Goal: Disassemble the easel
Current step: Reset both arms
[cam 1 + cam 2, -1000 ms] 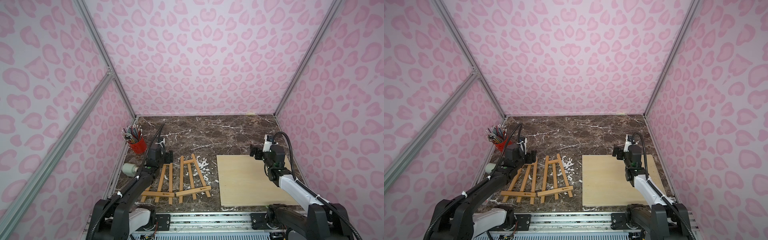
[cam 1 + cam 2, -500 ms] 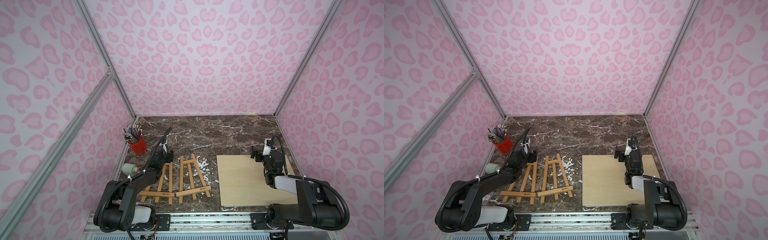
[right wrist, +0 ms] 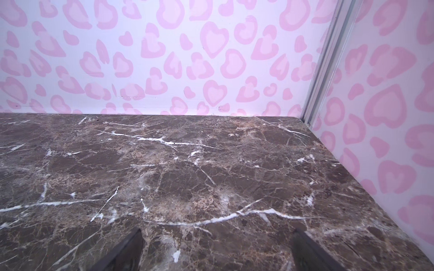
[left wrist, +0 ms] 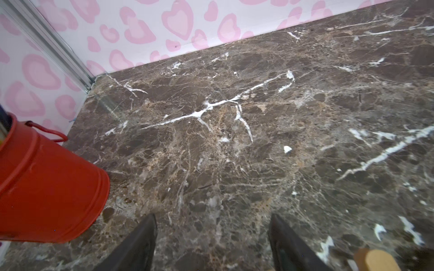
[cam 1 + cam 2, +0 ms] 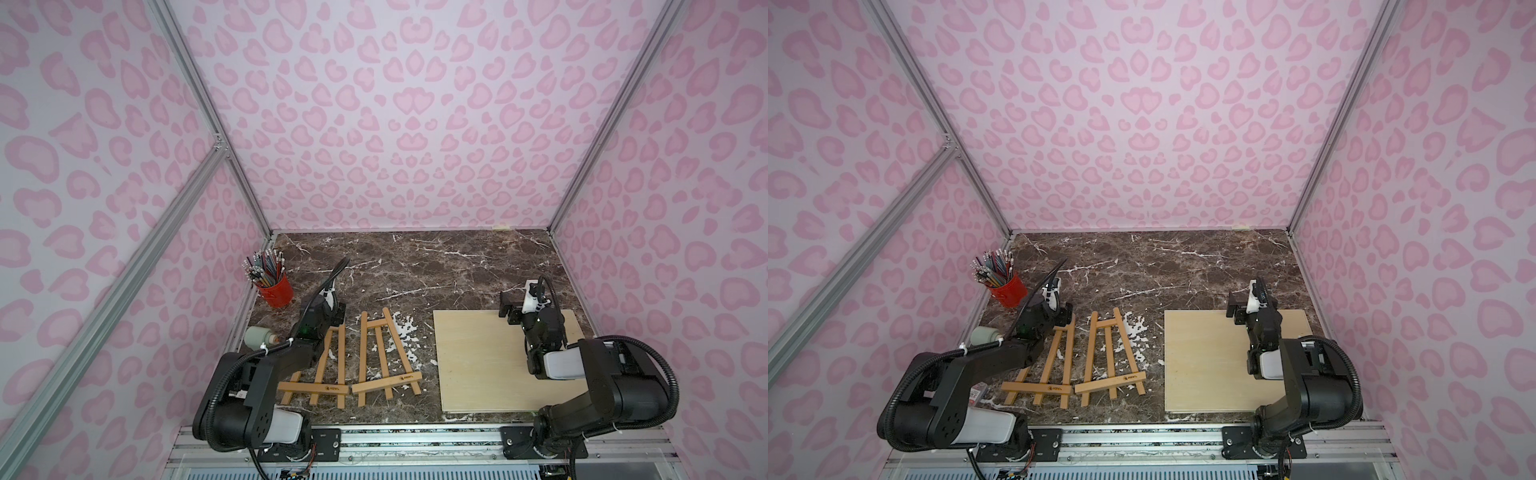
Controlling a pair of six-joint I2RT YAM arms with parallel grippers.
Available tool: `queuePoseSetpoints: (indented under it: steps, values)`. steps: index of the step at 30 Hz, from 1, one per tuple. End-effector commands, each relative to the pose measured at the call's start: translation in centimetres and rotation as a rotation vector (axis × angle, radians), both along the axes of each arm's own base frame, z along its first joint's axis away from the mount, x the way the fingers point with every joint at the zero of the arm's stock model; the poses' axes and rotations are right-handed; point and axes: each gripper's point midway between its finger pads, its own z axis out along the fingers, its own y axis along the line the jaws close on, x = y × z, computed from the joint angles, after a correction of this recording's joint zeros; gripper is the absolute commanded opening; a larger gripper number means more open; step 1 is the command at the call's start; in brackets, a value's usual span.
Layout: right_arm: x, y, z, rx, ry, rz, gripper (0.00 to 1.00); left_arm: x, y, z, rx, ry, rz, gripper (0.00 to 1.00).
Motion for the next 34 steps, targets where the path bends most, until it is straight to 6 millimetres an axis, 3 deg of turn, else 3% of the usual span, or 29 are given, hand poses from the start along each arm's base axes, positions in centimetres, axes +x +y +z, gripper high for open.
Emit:
queuePoseSetpoints:
  steps: [1, 7, 19, 23, 34]
  values:
    - [0.1, -0.3, 1.7, -0.003, -0.080, -0.022, 0.99, 1.6, 0.4, 1.4, 0.013, -0.077, 0.019, 0.76]
    - [0.3, -0.6, 1.6, 0.004, -0.073, -0.036, 0.99, 1.3, 2.9, 0.4, -0.066, -0.113, 0.111, 0.79]
    - [0.3, -0.6, 1.5, 0.005, -0.069, -0.037, 0.99, 1.5, 2.9, -0.1, -0.081, -0.097, 0.101, 0.80]
    - [0.3, -0.6, 1.6, 0.005, -0.070, -0.037, 0.99, 1.6, 4.2, 0.0, -0.079, -0.100, 0.183, 0.83]
    - [0.3, -0.6, 1.5, 0.005, -0.069, -0.037, 0.99, 1.5, 3.4, -0.1, -0.076, -0.096, 0.131, 0.83]
